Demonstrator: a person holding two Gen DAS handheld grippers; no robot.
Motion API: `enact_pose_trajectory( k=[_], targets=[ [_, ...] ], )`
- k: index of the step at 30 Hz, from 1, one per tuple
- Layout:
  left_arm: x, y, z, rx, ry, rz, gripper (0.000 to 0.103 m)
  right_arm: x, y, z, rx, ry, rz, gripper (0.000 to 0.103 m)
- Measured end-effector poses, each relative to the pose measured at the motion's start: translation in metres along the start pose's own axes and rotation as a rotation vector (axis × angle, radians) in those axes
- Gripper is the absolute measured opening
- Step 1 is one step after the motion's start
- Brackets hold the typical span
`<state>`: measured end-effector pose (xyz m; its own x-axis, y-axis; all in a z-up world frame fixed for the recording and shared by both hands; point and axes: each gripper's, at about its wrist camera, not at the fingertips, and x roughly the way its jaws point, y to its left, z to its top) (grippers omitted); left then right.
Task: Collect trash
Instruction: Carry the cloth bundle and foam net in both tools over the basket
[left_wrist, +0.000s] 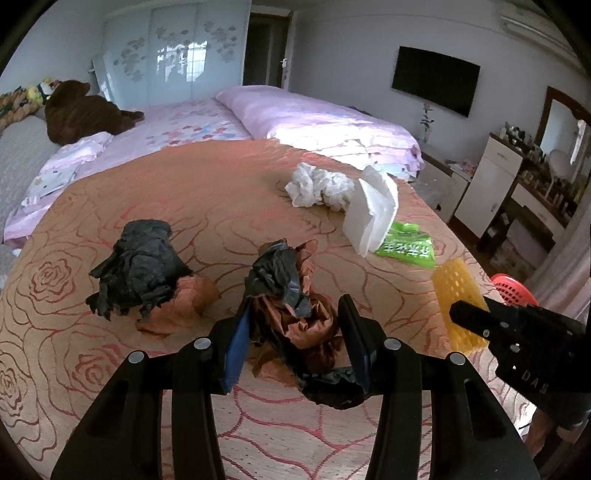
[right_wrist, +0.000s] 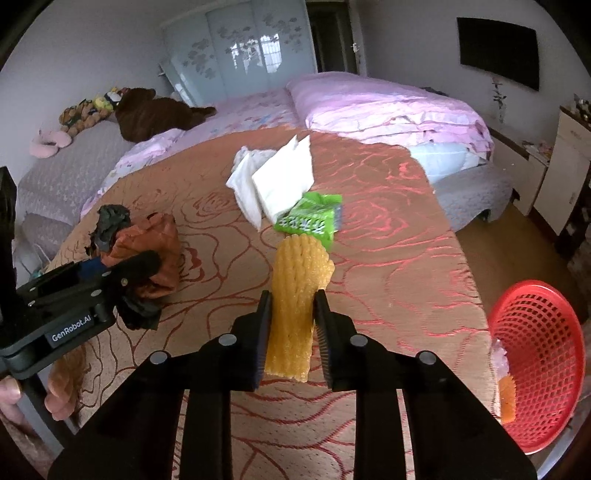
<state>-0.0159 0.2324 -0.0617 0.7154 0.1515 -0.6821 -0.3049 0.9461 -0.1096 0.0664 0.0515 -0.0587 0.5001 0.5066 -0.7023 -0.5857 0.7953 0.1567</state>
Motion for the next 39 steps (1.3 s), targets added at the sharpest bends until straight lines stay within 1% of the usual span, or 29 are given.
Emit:
enact_pose_trajectory(
  k=[14,24,39],
  targets=[
    [-0.011,-0.033,0.000,0.067,-0.032,-0.034,0.045,-0.029,-0.020,0.003,0.035,-0.069,-0.042,0.023],
    [-0.014,-0.043,0.000,0.087,-0.036,-0.057,0.045,-0.039,-0.033,0.005,0.061,-0.092,-0.053,0.023],
    [-0.016,-0.069,0.000,0.135,-0.042,-0.095,0.045,-0.057,-0.053,0.007,0.104,-0.130,-0.078,0.023]
  ],
)
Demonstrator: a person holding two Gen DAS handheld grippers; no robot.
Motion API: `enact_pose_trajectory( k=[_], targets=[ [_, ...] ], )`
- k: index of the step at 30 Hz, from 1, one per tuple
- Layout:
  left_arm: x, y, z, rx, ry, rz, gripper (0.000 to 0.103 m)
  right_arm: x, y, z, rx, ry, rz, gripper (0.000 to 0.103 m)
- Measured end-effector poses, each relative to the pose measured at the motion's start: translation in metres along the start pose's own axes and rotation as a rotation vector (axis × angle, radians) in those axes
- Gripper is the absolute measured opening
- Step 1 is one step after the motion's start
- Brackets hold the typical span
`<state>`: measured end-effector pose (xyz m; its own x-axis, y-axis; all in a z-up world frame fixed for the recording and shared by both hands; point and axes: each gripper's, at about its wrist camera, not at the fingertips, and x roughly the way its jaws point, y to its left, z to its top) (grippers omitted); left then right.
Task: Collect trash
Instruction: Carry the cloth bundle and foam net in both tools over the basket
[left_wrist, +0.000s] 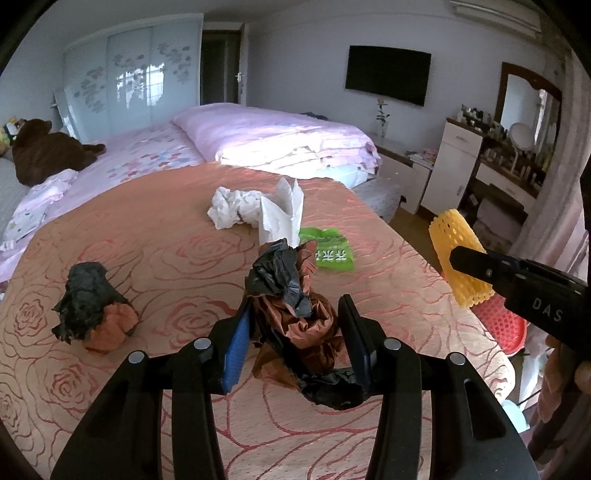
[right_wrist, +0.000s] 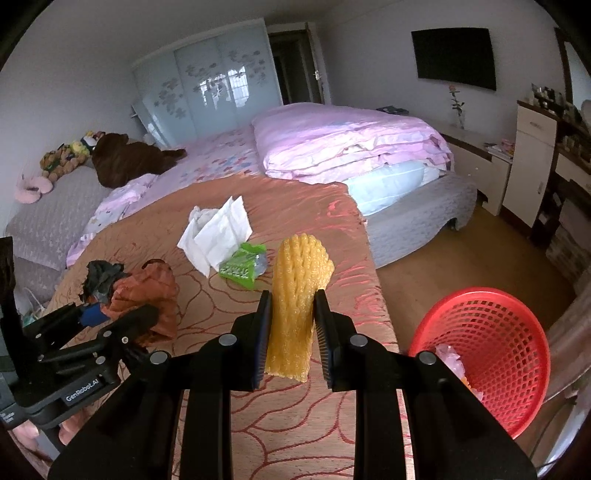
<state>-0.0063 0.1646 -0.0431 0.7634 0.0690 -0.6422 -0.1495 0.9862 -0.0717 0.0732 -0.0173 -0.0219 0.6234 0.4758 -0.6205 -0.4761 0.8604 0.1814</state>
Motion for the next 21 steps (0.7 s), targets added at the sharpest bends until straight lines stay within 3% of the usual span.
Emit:
enact_pose_trajectory(
  k=[21],
  targets=[
    [0.005,-0.065,0.023,0.117,-0.020,-0.086,0.045,-0.035,-0.067,-0.002,0.069,-0.042,-0.108,0.023]
  ],
)
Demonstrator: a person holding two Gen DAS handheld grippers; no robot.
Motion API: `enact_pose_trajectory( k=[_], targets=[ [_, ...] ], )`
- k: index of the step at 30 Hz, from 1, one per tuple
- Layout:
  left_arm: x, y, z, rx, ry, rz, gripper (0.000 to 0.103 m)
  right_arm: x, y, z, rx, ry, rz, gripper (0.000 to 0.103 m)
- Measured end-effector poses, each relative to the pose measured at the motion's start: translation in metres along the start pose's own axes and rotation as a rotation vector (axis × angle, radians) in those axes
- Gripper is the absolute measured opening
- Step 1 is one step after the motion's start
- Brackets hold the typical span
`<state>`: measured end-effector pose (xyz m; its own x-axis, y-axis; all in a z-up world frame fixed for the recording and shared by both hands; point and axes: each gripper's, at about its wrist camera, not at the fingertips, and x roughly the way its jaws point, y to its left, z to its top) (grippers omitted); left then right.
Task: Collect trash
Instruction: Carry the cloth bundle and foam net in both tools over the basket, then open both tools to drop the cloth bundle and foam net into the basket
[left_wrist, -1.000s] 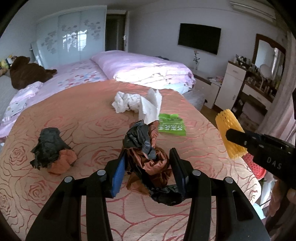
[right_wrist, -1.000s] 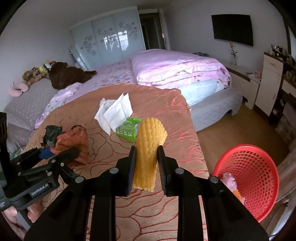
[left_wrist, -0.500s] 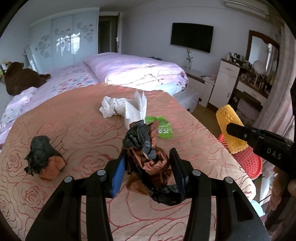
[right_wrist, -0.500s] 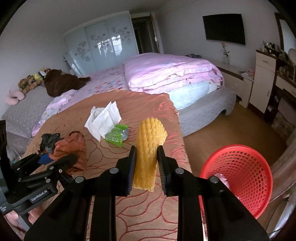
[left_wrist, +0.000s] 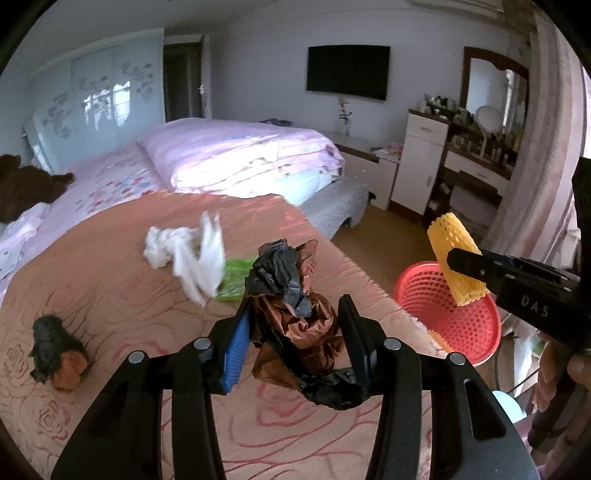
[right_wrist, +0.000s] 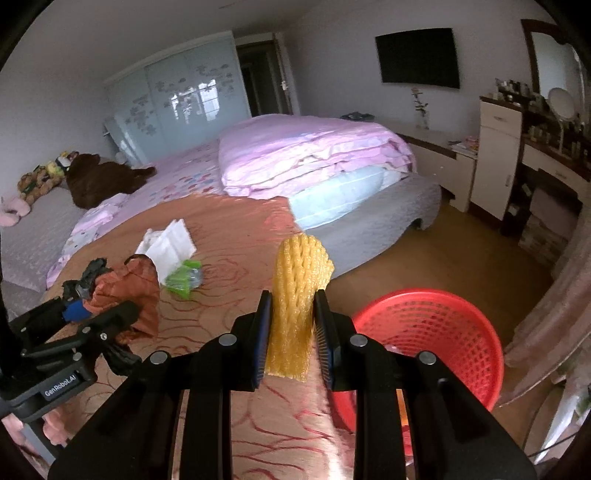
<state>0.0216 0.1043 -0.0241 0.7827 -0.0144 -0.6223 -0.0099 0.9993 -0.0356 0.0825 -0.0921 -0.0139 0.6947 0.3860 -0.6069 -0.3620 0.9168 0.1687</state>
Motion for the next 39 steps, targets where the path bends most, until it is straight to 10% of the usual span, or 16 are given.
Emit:
enact_pose_trajectory(
  k=[39],
  targets=[
    [0.091,-0.145,0.013,0.214,0.182,-0.256,0.045,0.001,-0.126,-0.034,0.207,0.096,-0.133,0.023]
  ],
)
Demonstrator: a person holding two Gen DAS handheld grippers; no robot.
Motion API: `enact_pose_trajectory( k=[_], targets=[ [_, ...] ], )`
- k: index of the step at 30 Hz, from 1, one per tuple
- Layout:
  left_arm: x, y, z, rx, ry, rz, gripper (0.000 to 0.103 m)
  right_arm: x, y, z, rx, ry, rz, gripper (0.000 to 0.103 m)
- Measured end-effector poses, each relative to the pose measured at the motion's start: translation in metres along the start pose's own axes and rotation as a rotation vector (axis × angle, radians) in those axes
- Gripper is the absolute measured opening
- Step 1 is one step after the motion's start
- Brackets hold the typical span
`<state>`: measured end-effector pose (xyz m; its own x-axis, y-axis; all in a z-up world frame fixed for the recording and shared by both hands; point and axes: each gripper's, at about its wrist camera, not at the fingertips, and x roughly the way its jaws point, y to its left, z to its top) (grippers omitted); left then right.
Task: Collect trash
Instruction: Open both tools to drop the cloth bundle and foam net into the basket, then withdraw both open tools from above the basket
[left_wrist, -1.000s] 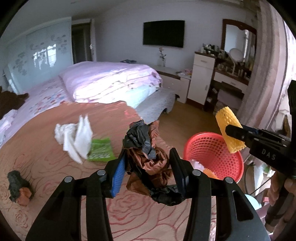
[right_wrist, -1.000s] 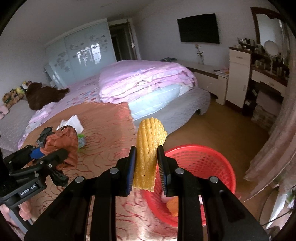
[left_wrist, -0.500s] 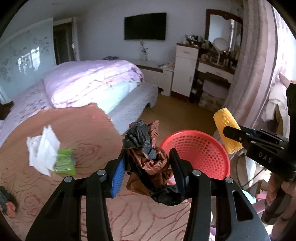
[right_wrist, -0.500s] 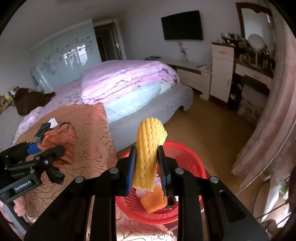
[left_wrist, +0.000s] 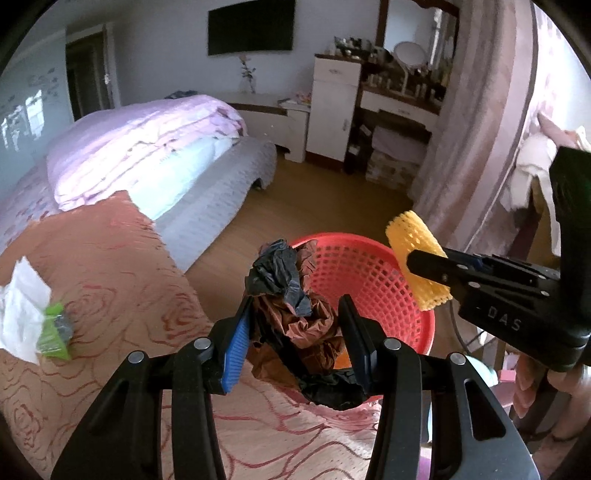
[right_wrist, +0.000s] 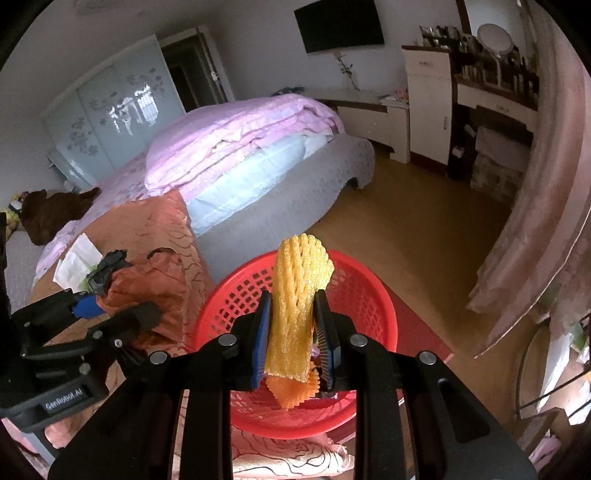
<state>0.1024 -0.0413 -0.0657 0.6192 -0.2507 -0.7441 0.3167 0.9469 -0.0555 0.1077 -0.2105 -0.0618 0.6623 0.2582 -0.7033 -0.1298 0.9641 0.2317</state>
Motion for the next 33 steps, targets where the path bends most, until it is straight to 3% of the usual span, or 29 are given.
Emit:
enact_pose_trajectory(
  k=[9,18,33],
  targets=[
    [0.015,-0.013,-0.007,0.033,0.034,-0.019,0.052,0.013,-0.011,-0.002,0.029,0.035,-0.018,0.026],
    [0.014,-0.010,-0.011,0.015,0.030,-0.031,0.065,0.012,-0.012,-0.002,0.054,0.027,-0.038,0.043],
    [-0.002,0.015,-0.018,-0.072,0.014,-0.006,0.066,0.007,-0.004,-0.004,0.030,0.016,-0.045,0.045]
  ],
)
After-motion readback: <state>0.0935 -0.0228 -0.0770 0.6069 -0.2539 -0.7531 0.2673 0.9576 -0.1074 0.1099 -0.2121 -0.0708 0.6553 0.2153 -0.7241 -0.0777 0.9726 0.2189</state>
